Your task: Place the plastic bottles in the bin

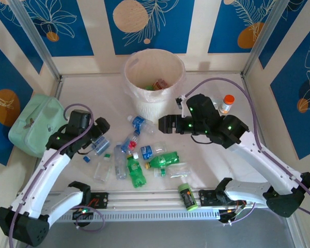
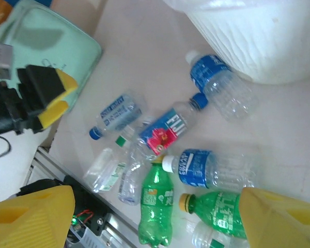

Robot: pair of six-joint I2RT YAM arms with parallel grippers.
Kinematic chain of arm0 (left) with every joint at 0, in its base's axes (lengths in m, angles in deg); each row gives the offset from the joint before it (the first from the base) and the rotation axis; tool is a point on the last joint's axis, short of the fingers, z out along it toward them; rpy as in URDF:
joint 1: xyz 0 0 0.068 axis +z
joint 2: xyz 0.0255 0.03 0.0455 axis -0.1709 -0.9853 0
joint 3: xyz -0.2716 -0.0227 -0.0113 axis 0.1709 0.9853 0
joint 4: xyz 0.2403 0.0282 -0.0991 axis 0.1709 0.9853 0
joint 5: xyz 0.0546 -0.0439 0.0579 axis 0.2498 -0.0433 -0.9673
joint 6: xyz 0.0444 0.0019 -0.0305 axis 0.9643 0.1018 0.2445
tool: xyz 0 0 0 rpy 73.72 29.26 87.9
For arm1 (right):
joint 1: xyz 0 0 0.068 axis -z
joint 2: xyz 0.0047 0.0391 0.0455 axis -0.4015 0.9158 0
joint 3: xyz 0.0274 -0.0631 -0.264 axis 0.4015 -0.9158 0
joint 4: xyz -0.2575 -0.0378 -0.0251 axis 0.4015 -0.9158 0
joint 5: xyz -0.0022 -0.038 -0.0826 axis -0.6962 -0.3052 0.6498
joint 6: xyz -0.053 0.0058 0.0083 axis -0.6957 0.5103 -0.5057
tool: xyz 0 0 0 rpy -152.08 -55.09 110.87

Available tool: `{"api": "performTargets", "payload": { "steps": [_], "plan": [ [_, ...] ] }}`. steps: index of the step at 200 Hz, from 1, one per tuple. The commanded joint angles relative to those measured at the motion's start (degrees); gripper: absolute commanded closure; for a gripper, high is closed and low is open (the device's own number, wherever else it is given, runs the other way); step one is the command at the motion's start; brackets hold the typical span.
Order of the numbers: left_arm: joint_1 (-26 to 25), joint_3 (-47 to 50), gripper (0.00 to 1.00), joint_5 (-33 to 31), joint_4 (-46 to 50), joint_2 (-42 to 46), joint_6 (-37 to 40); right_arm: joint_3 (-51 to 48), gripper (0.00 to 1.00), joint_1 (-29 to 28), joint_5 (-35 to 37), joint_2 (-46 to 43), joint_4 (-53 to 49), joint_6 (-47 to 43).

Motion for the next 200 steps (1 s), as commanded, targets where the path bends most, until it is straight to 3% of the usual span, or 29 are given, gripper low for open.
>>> {"api": "performTargets", "payload": {
  "steps": [1,62,112,167,200],
  "plan": [
    [2.9,1.4,0.06,0.5,2.5,-1.7,-2.2,-1.6,0.17,-1.1,2.2,-0.6,-0.1,3.2],
    [4.4,4.1,0.07,2.9,0.6,-4.6,-1.5,-5.1,0.17,-2.2,2.9,1.2,1.8,5.5],
    [3.7,4.7,0.17,4.3,2.3,-6.7,-1.3,-6.7,0.17,-2.2,3.0,3.3,1.2,6.8],
    [-2.5,6.8,0.15,2.0,8.4,-2.1,-0.5,-7.4,0.18,-0.7,3.0,3.7,1.8,7.0],
    [-7.4,5.4,0.15,3.4,5.4,-4.1,1.4,-7.4,0.18,0.5,1.4,4.6,2.7,7.2]
  ]
}}
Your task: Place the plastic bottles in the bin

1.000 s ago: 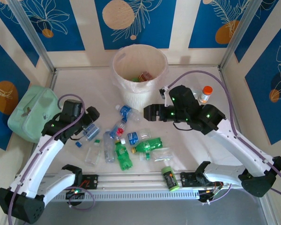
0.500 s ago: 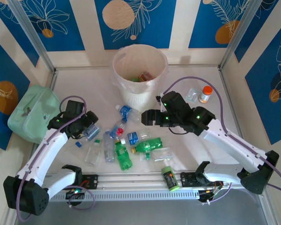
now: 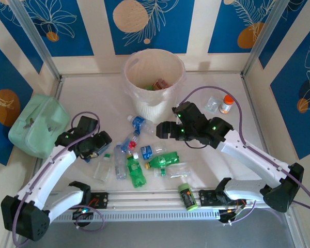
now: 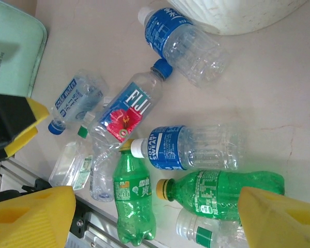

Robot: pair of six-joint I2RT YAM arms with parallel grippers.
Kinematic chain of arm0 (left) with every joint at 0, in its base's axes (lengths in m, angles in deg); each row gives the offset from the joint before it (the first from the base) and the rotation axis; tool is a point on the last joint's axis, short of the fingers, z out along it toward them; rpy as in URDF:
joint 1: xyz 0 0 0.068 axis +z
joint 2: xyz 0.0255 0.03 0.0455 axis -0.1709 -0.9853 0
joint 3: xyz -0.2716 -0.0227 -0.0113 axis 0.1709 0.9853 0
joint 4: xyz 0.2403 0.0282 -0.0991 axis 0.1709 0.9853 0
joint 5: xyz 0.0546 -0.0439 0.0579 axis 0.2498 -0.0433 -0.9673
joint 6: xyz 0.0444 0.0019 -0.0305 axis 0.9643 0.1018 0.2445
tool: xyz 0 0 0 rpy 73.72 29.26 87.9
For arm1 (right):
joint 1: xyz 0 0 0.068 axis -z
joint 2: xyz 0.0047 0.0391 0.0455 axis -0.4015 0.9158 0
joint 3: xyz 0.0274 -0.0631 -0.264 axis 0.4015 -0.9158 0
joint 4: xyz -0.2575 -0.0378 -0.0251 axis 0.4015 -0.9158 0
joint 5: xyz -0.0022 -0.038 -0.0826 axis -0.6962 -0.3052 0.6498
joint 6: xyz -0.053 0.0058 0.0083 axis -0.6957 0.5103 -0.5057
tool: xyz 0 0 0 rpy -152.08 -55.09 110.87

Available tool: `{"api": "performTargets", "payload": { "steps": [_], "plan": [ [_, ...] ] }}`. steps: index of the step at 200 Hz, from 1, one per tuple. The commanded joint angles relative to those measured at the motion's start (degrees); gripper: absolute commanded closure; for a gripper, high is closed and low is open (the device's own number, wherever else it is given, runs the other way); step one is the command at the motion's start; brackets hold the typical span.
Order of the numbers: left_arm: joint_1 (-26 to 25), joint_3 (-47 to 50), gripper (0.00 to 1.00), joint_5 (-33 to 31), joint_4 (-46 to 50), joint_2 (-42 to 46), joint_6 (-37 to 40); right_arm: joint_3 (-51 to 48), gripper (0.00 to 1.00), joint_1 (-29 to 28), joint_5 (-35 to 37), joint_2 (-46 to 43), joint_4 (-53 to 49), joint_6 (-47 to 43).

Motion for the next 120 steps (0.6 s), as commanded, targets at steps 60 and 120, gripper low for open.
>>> {"api": "performTargets", "payload": {
  "steps": [60,120],
  "plan": [
    [-16.7,-9.2,0.14,2.0,-6.9,-13.6,12.0,-0.6,0.18,1.3,-0.2,0.0,-0.1,1.4],
    [-21.2,-16.7,0.09,-1.1,-4.0,-22.3,24.3,-2.1,0.17,2.6,-1.3,-1.2,0.5,2.2]
  ]
}}
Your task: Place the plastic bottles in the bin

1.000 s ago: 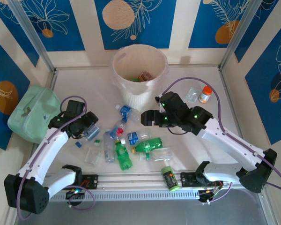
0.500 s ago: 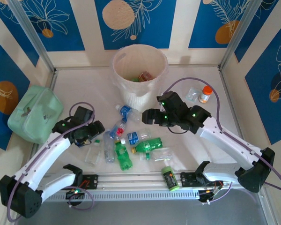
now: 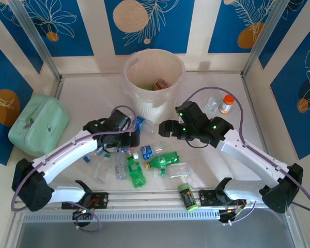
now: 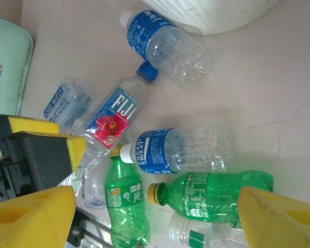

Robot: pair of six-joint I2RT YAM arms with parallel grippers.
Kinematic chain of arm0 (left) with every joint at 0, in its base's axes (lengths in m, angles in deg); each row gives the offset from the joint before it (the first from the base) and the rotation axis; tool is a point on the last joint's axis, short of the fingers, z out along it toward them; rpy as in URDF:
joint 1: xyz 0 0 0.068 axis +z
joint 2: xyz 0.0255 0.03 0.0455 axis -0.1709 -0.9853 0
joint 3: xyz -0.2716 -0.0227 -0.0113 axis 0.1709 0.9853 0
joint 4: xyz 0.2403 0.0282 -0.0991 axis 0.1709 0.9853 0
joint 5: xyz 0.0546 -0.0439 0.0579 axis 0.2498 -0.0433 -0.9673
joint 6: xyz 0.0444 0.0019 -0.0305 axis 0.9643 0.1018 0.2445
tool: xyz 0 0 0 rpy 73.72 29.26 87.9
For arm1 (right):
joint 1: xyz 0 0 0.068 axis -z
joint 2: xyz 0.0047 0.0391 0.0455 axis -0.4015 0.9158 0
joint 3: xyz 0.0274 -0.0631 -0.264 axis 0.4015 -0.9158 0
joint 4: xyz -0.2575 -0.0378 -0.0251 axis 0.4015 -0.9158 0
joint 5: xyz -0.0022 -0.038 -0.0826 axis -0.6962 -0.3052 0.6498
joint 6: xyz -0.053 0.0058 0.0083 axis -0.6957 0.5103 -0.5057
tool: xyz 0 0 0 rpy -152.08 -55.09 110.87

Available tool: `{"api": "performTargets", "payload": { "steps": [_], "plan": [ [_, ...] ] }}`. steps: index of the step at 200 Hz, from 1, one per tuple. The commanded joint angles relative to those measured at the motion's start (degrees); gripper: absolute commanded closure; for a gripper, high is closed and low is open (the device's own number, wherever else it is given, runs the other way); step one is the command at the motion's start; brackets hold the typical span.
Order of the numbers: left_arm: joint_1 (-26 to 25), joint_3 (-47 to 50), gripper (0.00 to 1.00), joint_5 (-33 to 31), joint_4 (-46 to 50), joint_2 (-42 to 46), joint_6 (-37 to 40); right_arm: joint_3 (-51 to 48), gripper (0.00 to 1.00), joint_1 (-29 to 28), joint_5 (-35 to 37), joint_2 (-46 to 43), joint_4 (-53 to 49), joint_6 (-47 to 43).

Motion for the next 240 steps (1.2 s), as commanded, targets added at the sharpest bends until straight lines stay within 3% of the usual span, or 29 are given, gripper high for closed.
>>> {"api": "performTargets", "payload": {
  "steps": [1,53,86,240],
  "plan": [
    [-2.1,-4.5,0.09,-2.6,2.6,-3.6,8.0,-0.3,0.17,0.5,-1.3,-1.0,0.3,0.9],
    [-4.0,-9.9,0.09,-8.6,7.8,-10.4,15.5,-0.8,0.17,0.8,-1.3,-2.0,0.0,1.1],
    [-4.3,-10.9,0.08,-7.5,8.7,-13.3,17.9,-1.2,0.17,1.0,-1.3,-2.2,0.2,1.4],
    [-6.1,-12.2,0.07,-10.8,12.5,-19.1,21.0,-0.8,0.17,1.3,-1.5,-1.8,0.4,1.2]
  ]
}}
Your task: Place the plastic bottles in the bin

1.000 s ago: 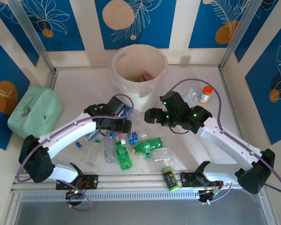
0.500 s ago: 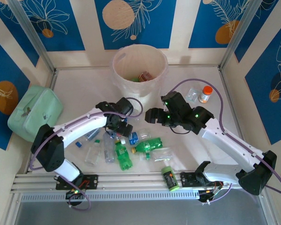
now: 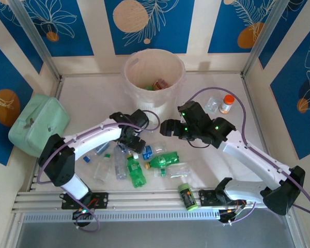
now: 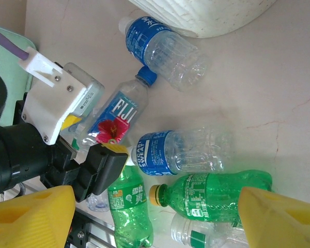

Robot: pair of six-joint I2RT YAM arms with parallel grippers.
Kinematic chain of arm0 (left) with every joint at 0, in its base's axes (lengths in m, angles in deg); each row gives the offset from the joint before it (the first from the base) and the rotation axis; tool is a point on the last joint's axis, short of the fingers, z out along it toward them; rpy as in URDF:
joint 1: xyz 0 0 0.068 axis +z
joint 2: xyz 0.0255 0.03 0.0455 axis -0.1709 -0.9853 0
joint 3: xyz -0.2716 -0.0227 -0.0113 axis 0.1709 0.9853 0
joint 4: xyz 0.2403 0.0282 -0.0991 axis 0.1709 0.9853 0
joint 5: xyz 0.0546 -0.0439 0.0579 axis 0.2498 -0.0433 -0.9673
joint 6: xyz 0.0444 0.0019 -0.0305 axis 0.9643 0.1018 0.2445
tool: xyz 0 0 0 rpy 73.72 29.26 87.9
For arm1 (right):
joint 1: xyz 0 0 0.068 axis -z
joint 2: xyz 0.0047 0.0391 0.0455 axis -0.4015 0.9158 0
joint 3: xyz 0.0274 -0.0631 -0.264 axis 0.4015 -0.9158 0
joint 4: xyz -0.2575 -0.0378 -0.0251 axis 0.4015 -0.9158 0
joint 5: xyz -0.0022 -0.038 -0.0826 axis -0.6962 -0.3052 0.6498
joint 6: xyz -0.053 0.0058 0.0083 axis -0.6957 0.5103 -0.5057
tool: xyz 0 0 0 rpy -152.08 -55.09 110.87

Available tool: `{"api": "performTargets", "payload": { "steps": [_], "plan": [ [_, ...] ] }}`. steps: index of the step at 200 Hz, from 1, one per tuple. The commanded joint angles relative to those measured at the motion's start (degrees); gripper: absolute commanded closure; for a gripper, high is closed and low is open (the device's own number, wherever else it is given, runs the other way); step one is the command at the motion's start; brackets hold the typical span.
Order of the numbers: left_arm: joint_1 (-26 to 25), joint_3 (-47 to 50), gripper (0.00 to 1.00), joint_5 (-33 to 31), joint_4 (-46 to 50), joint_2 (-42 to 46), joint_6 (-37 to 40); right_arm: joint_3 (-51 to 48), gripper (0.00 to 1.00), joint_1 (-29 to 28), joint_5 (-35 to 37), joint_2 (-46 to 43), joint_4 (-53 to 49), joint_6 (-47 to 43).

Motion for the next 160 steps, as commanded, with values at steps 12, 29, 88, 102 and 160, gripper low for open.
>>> {"api": "performTargets", "payload": {
  "steps": [12,29,88,102,160],
  "plan": [
    [-1.5,-1.9,0.07,-2.0,2.7,-1.1,1.7,-0.2,0.17,0.5,-1.1,-0.5,0.2,0.4],
    [-1.7,-1.9,0.07,-2.5,2.8,-1.6,1.8,-0.2,0.17,0.6,-1.3,-0.5,0.3,0.3],
    [-2.0,-2.2,0.11,-4.0,2.1,-3.3,1.6,0.1,0.17,0.9,-1.4,-0.5,0.1,0.0],
    [-2.0,-2.0,0.12,-3.5,1.8,-3.6,1.6,0.2,0.17,1.1,-1.5,-0.5,0.1,-0.1],
    [-2.0,-0.2,0.14,-3.1,0.9,-3.9,1.3,0.2,0.17,1.6,-2.2,0.2,0.6,-0.2]
  ]
}}
